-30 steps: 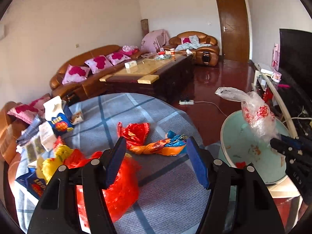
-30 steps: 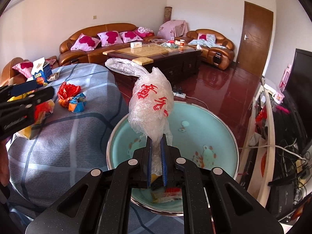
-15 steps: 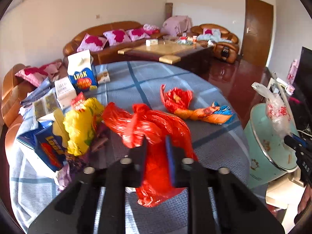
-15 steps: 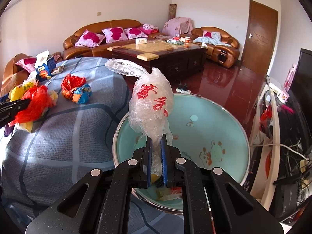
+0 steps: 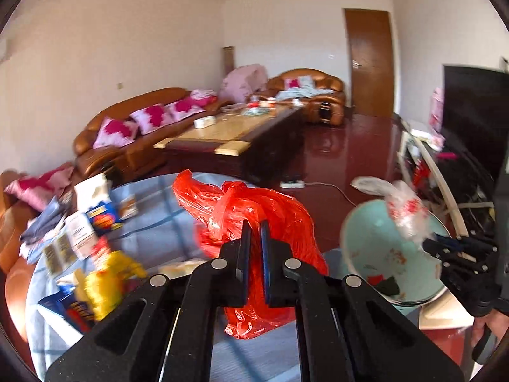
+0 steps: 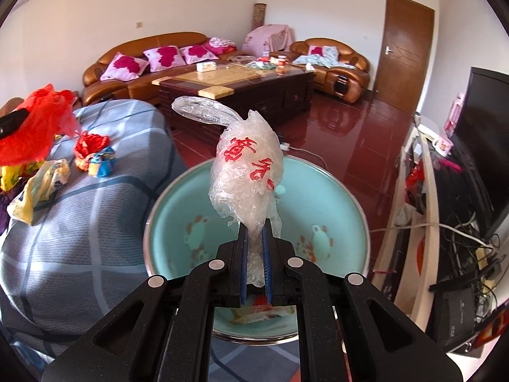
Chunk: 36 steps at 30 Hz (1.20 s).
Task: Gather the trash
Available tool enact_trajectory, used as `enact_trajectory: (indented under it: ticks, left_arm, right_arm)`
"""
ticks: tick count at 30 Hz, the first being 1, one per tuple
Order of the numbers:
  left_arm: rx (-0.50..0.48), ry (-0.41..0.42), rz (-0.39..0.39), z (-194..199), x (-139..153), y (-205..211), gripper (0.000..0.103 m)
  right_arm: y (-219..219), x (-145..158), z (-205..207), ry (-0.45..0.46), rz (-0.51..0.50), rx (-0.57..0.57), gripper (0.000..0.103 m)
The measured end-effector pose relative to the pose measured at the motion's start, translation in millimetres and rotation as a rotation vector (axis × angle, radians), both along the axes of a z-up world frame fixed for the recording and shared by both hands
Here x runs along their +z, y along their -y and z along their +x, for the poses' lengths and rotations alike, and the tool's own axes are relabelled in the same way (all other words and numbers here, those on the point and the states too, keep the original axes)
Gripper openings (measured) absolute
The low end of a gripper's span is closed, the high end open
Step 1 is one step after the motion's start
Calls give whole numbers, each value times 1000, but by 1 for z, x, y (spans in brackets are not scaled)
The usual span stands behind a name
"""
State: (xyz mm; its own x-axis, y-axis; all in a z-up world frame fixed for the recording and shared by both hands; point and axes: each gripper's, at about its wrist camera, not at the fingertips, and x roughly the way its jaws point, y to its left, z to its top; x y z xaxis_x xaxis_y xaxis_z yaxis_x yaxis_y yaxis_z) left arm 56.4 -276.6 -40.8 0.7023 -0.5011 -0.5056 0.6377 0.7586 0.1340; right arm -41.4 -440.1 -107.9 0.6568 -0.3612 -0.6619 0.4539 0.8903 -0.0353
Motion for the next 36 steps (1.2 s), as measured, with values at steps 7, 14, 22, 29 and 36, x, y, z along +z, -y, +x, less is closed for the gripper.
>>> enact_trajectory:
  ticks: [7, 14, 22, 29, 36]
  left_arm:
    - [-105, -4, 52, -19, -16, 43, 6]
    - [-163, 5, 117, -29, -28, 71, 6]
    - [-201, 4, 157, -24, -41, 83, 6]
    - [-250, -31, 146, -25, -46, 89, 6]
    - [-300, -54, 145, -29, -51, 95, 7]
  right_arm:
    - [13, -6, -1, -9, 7, -31, 9]
    - [25, -10, -5, -18, 17, -52, 9]
    - [27, -13, -3, -32, 32, -71, 9]
    - [28, -14, -4, -31, 38, -73, 9]
    - [29, -12, -5, -9, 46, -68, 12]
